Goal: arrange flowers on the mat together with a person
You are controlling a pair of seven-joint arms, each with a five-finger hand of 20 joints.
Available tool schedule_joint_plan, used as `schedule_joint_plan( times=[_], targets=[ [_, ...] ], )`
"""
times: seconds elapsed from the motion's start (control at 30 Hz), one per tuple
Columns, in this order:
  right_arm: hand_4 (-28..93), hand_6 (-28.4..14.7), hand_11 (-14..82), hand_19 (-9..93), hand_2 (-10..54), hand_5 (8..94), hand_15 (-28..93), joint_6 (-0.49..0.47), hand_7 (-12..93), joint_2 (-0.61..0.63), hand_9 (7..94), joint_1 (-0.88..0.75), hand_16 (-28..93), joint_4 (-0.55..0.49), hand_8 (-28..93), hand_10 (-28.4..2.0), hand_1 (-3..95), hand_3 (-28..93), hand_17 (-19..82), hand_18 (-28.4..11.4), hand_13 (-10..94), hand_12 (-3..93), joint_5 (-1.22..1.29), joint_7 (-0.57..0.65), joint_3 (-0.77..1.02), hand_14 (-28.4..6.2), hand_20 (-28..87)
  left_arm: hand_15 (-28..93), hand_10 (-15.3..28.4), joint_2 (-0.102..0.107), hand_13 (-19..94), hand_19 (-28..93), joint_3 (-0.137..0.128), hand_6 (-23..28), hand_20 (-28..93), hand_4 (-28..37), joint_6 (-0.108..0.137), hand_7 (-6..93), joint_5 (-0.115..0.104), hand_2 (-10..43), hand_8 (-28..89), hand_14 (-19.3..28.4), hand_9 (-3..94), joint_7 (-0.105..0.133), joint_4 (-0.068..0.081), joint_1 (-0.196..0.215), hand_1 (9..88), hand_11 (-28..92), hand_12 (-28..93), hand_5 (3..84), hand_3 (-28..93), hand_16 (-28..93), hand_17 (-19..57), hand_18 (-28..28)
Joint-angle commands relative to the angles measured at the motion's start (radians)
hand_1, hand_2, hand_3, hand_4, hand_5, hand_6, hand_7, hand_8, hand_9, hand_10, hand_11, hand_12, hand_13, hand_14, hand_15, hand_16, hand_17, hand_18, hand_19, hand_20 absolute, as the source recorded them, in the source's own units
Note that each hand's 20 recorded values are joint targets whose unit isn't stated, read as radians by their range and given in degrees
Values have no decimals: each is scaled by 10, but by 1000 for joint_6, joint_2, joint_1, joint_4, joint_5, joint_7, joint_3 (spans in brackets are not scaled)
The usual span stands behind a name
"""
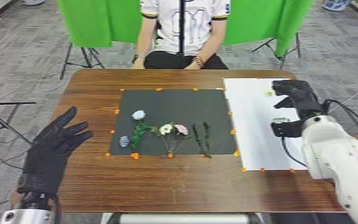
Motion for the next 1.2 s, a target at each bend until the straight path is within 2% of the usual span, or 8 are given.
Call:
schedule_joint_plan(
  times=[0.03,0.17,0.3,0.43,0.57,0.73,1.03,1.2],
  targets=[
    [-259,-18,156,672,53,476,614,-24,138,63,468,121,73,60,-117,-160,273,737,168,-203,496,141,-250,121,-76,-164,134,542,192,7,238,476,9,55,141,-283,7,147,1,36,-105,270,337,-6,5,-4,195,247,113,326,786,-92,-100,224],
    [-258,-18,152,678,49,473,617,-93,137,77,463,206,71,137,-117,-160,275,736,174,-201,508,141,-418,218,-174,-157,132,543,192,11,237,476,8,56,141,-283,12,147,-6,36,-105,271,337,-2,5,2,195,247,114,327,786,-92,-100,224],
    [-255,-15,144,686,38,464,640,-208,135,85,455,286,77,243,-116,-165,282,737,186,-196,533,140,-576,262,-267,-145,130,543,192,29,237,476,13,56,141,-283,16,148,-15,36,-105,272,338,5,6,0,196,248,114,327,785,-92,-100,224],
    [-254,-4,134,692,24,439,642,-281,134,98,443,346,72,316,-115,-177,280,743,190,-193,529,140,-576,295,-327,-141,122,542,193,40,237,476,23,56,141,-283,17,148,-18,35,-105,271,338,13,9,-10,196,250,115,327,786,-92,-100,224],
    [-259,1,130,697,18,426,638,-312,137,90,440,378,68,364,-116,-178,281,750,190,-192,526,143,-559,302,-348,-142,111,543,193,61,237,476,30,57,141,-283,34,150,-35,35,-105,271,338,41,8,-3,197,252,115,327,787,-92,-100,224],
    [-262,13,130,701,7,404,636,-345,140,87,439,400,66,391,-118,-178,288,758,189,-191,524,144,-618,286,-387,-142,102,543,193,62,238,476,34,57,141,-283,39,150,-40,35,-105,271,339,42,12,-11,197,252,115,327,786,-92,-100,224],
    [-270,23,130,705,-7,367,628,-359,142,75,434,412,65,416,-120,-173,293,768,190,-189,524,144,-629,268,-414,-134,91,543,193,58,237,476,54,58,141,-283,27,151,-34,35,-106,271,339,32,19,-34,199,253,115,328,786,-92,-100,224],
    [-276,55,132,705,-8,400,616,-402,161,65,453,428,65,437,-133,-158,328,766,198,-184,535,142,-657,234,-430,-125,87,543,193,53,237,477,52,58,141,-283,25,152,-30,36,-106,270,339,34,19,-32,199,254,114,328,785,-92,-100,225]
  ],
)
